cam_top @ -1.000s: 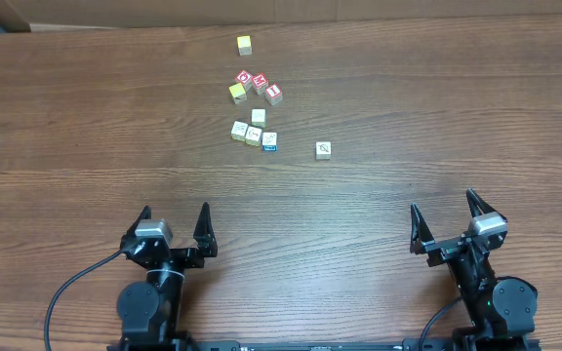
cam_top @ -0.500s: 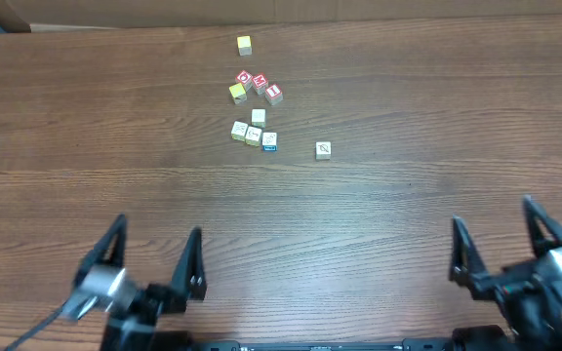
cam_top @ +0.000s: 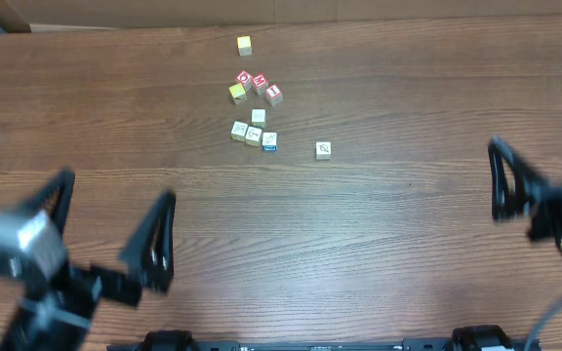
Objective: Flip 5 blocks
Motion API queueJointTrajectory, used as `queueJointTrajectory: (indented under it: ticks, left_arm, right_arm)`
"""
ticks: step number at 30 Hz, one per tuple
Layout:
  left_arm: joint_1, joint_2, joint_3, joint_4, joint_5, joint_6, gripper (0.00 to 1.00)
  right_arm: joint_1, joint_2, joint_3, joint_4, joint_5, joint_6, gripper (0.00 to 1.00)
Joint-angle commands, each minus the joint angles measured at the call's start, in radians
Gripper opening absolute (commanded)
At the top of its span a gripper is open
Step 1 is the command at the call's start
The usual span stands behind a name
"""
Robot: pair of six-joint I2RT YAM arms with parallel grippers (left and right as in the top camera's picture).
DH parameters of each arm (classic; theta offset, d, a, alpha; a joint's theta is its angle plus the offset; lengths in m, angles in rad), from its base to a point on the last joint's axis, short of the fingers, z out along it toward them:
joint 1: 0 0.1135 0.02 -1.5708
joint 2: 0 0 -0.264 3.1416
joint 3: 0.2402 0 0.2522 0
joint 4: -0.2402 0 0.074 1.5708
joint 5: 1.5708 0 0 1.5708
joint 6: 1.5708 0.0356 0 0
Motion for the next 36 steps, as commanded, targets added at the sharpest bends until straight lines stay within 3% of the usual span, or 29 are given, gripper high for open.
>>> queueJointTrajectory:
  ticks: [1, 6, 9, 19, 20, 21, 22, 25, 27, 31, 34, 35, 36]
  left_arm:
    - [-0.003, 0.215, 0.211, -0.086, 0.104, 0.072, 1.00]
    - [-0.002, 0.537, 0.524, -0.269, 0.181, 0.100, 1.00]
    - [-0.002, 0.715, 0.636, -0.371, 0.188, 0.103, 1.00]
    - [-0.002, 1.145, 0.664, -0.558, 0.252, 0.108, 1.00]
    - [-0.002, 1.179, 0.664, -0.565, 0.251, 0.109, 0.80]
    - [-0.002, 1.207, 0.664, -0.567, 0.243, 0.109, 0.38]
    - [-0.002, 1.238, 0.664, -0.568, 0.225, 0.108, 0.04]
    - [-0.002, 1.314, 0.663, -0.590, 0.171, 0.105, 0.04]
    - [-0.002, 1.357, 0.663, -0.609, 0.142, 0.105, 0.04]
    - [-0.004, 1.425, 0.663, -0.646, 0.050, 0.105, 0.04]
    - [-0.003, 1.460, 0.663, -0.669, 0.021, 0.105, 0.06]
    - [-0.003, 1.469, 0.663, -0.673, 0.010, 0.105, 0.14]
    - [-0.003, 1.474, 0.663, -0.673, -0.004, 0.105, 0.29]
  right_arm:
    - [-0.003, 0.222, 0.224, -0.108, -0.050, 0.005, 1.00]
    - [-0.003, 0.533, 0.521, -0.277, -0.187, 0.005, 1.00]
    - [-0.003, 0.670, 0.581, -0.323, -0.242, 0.005, 1.00]
    - [0.002, 0.989, 0.578, -0.340, -0.452, 0.006, 0.99]
    - [0.007, 1.017, 0.578, -0.348, -0.459, 0.006, 0.92]
    - [0.015, 1.046, 0.578, -0.356, -0.462, 0.005, 0.81]
    - [0.023, 1.071, 0.578, -0.361, -0.462, 0.005, 0.67]
    - [0.061, 1.140, 0.576, -0.378, -0.461, 0.006, 0.28]
    - [0.087, 1.171, 0.563, -0.373, -0.436, 0.030, 0.18]
    - [0.150, 1.210, 0.505, -0.332, -0.230, 0.177, 0.22]
    - [0.207, 1.222, 0.417, -0.272, -0.098, 0.258, 0.43]
    - [0.224, 1.222, 0.384, -0.247, -0.069, 0.269, 0.48]
    - [0.240, 1.222, 0.348, -0.220, -0.041, 0.284, 0.58]
